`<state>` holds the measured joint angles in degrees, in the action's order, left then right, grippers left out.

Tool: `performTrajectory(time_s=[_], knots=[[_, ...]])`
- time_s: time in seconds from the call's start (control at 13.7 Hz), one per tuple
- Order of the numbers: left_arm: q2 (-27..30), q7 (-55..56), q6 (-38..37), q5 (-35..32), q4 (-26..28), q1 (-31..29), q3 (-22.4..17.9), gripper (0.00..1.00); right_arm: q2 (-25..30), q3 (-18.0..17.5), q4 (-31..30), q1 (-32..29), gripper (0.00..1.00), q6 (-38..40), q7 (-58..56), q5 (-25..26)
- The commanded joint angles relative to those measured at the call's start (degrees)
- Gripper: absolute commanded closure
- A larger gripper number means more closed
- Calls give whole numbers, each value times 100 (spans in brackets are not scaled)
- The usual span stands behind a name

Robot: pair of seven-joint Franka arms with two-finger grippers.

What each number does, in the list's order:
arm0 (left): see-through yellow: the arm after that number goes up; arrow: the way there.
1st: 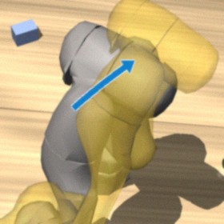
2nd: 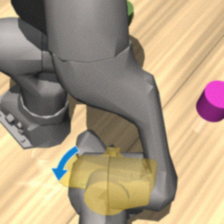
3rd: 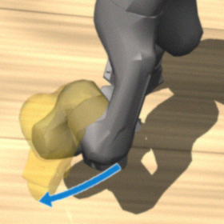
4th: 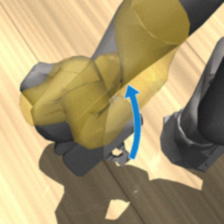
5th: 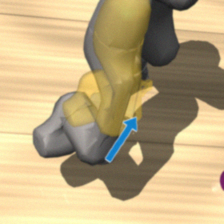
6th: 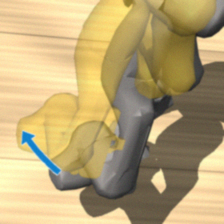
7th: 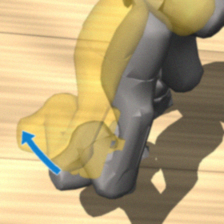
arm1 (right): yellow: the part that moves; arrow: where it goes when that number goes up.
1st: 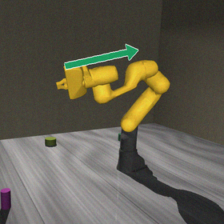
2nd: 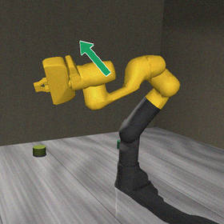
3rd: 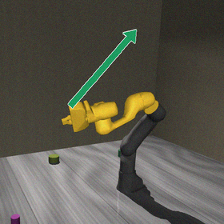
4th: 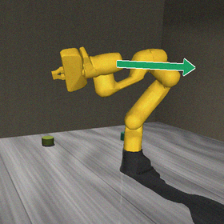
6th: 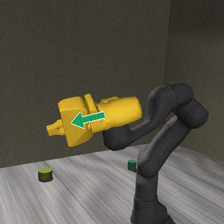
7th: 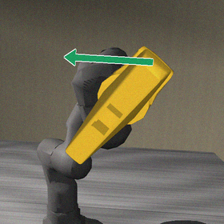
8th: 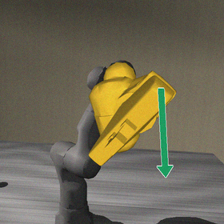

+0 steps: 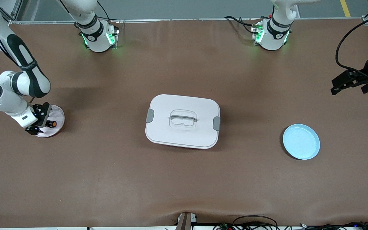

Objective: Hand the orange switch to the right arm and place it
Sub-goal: 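Open the right gripper to release the switch on the plate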

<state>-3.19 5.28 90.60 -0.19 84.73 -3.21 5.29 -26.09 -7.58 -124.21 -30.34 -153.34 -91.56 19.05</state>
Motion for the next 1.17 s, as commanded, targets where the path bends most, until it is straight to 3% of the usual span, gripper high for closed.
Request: performTrajectory(time_s=[0.0, 0.15, 0.44, 0.66, 0.88, 1.09], knots=[[125, -159, 229, 168, 237, -144, -11, 0, 350, -103, 90, -24, 0, 776, 418, 160], [169, -168, 308, 159, 359, -153, -2, 0, 569, -104, 99, 63, 0, 1112, 516, 143], [889, -334, 1222, 159, 1528, -250, 7, 0, 737, -104, 125, 55, 0, 1184, 761, 73], [873, -335, 1162, 159, 1477, -215, 25, 0, 1070, -130, 134, 72, 0, 1585, 972, 55], [829, -343, 1013, 124, 1441, -206, 42, 0, 1544, -305, 343, 116, 0, 2613, 1227, -873], [820, -344, 863, 124, 1424, -180, 42, 0, 1878, -323, 704, 160, 0, 3527, 2104, -1052]])
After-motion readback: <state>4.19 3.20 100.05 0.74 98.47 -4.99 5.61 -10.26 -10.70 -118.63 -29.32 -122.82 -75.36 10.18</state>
